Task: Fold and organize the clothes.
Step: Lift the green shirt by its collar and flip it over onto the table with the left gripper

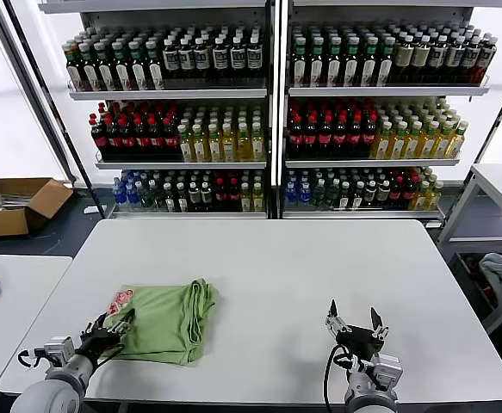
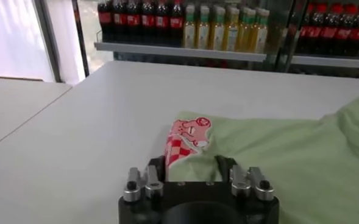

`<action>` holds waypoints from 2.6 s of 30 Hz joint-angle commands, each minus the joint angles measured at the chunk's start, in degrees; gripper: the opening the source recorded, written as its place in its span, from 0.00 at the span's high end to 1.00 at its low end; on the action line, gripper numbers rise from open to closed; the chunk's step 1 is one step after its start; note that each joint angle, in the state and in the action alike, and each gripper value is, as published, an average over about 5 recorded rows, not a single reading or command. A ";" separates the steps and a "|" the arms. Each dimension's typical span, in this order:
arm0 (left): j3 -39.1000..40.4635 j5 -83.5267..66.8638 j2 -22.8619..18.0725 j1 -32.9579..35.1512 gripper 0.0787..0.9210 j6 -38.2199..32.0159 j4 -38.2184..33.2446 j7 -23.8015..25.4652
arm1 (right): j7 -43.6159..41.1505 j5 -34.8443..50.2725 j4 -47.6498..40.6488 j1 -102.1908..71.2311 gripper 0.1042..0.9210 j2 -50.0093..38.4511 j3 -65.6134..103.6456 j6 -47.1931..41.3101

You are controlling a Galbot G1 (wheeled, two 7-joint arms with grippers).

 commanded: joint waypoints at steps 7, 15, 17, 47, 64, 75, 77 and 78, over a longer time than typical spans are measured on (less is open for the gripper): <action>0.08 2.32 -0.28 0.06 0.73 -2.92 1.91 0.80 | 0.07 0.04 0.01 0.68 0.12 -0.03 0.25 -0.14; -4.35 2.93 1.89 -0.70 0.94 -7.41 1.94 -0.67 | 0.01 0.17 -0.17 0.90 0.12 -0.35 0.39 -0.18; -7.30 2.35 3.99 -0.75 0.95 -8.01 1.95 -0.69 | -0.01 0.25 -0.19 0.99 0.12 -0.49 0.47 -0.21; 19.64 8.86 -5.36 -2.53 0.95 -1.28 -22.24 -7.69 | 0.26 -0.36 0.32 -2.85 0.12 0.18 3.14 0.80; 29.67 18.37 -12.03 -10.55 0.95 -0.42 -8.46 -7.74 | 0.40 -3.33 1.04 -5.35 0.12 3.08 1.83 1.20; 30.67 8.30 -13.98 -12.15 0.93 -7.72 -8.76 -7.69 | 0.55 -2.64 -0.04 -2.80 0.12 3.16 0.14 -1.05; 31.10 6.05 -14.03 -11.85 0.88 -8.16 -10.66 -7.86 | 0.72 -1.23 -0.37 -1.88 0.12 3.16 0.01 -2.23; 31.26 5.28 -13.96 -11.64 0.85 -8.45 -11.57 -7.90 | 0.88 -0.35 -0.63 -1.30 0.12 3.16 -0.11 -2.81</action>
